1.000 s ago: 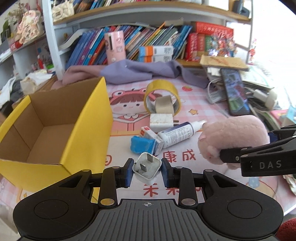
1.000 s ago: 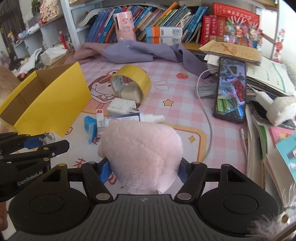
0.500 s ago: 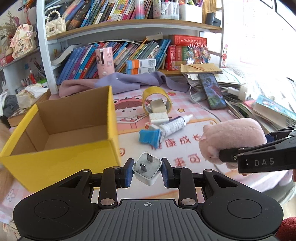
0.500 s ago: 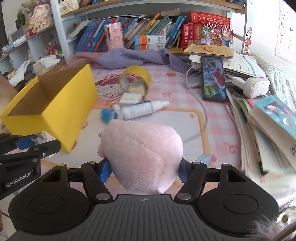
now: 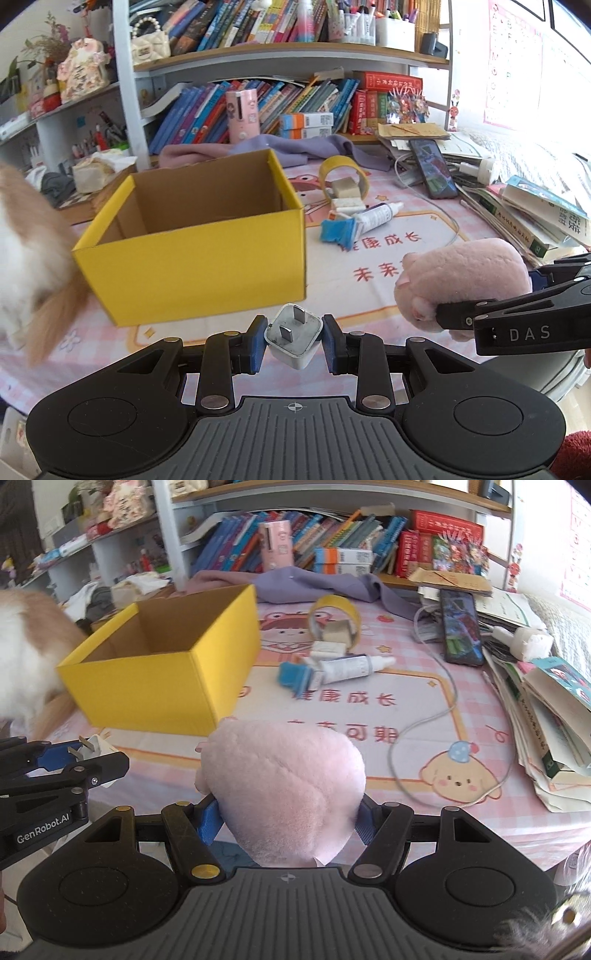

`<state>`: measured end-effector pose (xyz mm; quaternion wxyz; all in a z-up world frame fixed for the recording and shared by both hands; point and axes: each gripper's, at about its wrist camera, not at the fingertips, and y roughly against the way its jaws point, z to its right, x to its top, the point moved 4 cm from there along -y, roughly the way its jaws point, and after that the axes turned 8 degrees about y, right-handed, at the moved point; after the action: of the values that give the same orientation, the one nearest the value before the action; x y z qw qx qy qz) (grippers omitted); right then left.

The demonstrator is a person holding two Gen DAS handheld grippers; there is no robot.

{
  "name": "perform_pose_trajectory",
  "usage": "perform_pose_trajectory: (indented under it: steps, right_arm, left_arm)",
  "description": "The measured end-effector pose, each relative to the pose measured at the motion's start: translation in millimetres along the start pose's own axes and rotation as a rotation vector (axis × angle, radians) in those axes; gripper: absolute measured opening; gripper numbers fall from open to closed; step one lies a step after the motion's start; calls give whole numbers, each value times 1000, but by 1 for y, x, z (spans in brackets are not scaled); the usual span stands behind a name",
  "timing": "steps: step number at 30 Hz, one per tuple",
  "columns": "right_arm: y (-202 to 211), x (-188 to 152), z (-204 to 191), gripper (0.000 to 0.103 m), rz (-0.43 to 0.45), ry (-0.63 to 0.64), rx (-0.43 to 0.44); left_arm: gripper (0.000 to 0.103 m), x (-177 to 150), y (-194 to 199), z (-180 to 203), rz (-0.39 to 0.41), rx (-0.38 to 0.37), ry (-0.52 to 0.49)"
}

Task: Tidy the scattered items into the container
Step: 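Lift the pig with the right gripper while the left gripper carries the plug toward the box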

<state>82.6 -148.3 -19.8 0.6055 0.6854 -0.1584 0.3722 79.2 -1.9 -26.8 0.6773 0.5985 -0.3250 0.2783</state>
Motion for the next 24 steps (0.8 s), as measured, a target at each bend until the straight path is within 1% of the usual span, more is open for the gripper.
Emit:
perform_pose_trajectory:
  steps: [9, 16, 24]
  right_arm:
    - [6, -4, -35, 66, -4, 62, 52]
    - [6, 1, -51, 66, 10, 88, 74]
    - [-1, 5, -68, 66, -3, 131, 98]
  left_arm:
    - [30, -14, 18, -23, -11, 40, 45]
    - [30, -18, 25, -37, -4, 66, 58]
    - [30, -20, 28, -52, -7, 80, 73]
